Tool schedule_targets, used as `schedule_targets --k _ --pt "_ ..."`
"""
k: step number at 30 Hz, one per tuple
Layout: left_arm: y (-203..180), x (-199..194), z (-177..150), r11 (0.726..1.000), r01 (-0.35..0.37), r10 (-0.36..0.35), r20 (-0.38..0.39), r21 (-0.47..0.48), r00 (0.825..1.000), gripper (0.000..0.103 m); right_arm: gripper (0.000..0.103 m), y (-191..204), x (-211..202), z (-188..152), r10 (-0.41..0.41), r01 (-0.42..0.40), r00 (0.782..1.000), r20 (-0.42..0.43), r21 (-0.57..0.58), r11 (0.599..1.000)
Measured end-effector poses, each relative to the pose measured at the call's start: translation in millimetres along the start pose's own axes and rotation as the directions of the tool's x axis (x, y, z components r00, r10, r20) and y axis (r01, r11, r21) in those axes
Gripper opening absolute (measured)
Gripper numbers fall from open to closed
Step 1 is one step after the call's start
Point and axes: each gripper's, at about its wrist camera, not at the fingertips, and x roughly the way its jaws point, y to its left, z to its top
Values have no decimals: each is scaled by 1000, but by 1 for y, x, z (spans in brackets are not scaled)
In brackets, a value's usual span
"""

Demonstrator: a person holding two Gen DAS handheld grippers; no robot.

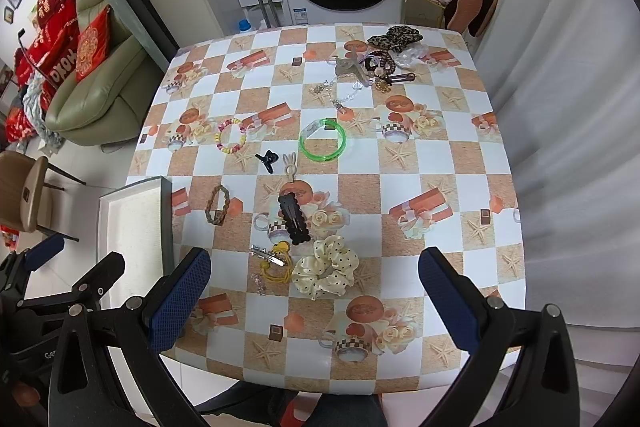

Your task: Organize jewelry

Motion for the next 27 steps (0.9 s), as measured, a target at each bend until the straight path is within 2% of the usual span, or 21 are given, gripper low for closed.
schedule_targets --k 27 --pt "0 1 0 1000 -1 1 -3 0 1000 103 103 1 2 2 1 -1 1000 -3 0 1000"
